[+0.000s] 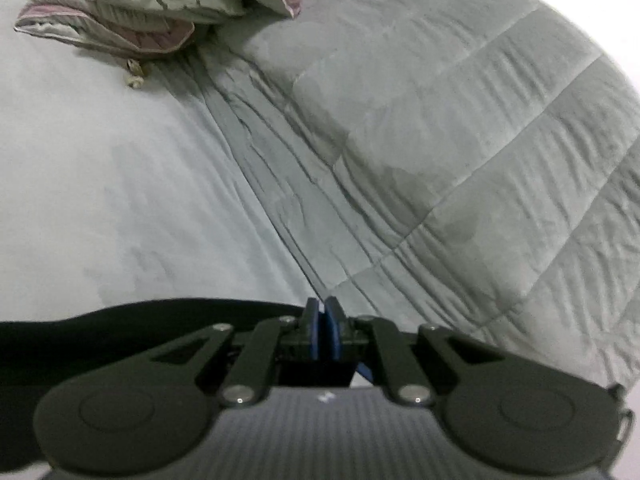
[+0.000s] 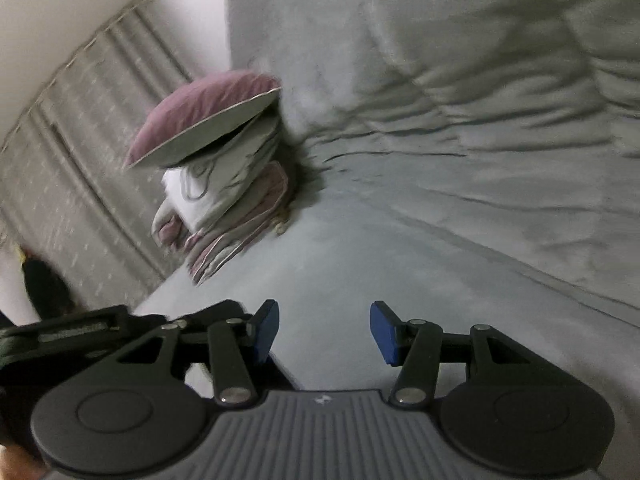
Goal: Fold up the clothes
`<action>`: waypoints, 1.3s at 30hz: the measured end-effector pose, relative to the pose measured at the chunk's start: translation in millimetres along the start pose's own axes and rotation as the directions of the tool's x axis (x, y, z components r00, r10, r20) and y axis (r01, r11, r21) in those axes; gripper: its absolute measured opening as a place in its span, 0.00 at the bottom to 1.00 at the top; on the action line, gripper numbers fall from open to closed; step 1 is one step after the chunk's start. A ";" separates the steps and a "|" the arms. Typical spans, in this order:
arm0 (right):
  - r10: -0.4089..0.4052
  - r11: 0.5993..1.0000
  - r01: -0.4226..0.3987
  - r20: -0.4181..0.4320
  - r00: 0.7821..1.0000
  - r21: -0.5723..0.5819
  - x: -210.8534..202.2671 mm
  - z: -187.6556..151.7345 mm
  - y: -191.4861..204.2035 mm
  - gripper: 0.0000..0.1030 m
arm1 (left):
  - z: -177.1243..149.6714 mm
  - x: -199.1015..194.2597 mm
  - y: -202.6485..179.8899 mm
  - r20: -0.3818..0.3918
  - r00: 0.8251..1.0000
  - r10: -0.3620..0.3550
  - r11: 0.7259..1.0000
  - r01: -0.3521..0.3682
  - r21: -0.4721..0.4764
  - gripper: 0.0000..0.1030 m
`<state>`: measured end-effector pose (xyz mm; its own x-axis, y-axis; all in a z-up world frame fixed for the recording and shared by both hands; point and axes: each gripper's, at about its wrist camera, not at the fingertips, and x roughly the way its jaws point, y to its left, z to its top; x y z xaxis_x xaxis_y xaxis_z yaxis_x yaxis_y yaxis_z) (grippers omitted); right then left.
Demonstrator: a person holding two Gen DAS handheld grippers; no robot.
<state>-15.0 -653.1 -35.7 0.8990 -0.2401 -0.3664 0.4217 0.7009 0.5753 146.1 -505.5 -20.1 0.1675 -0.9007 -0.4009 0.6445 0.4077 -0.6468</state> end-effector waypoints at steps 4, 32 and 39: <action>-0.050 0.998 0.049 0.020 0.999 0.043 -1.4 1.7 -10.7 0.51 | -4.1 32.6 -0.1 -0.034 0.999 0.037 0.999 -0.038 -0.009 0.05; -0.276 0.950 0.233 -0.208 0.938 -0.210 62.1 -29.8 -9.3 0.17 | 3.5 -24.4 63.5 -0.013 0.947 0.320 0.918 -0.306 0.253 0.40; -0.308 0.930 0.251 -0.194 0.932 -0.268 62.5 -31.8 -1.6 0.15 | -42.7 -97.5 62.7 0.067 0.926 0.371 0.822 -0.362 0.439 0.54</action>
<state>36.8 -647.9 -82.8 0.6848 -0.3091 -0.6599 0.5864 0.7714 0.2471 138.4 -385.8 -49.3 0.4447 -0.6927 -0.5678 0.7971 0.5952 -0.1018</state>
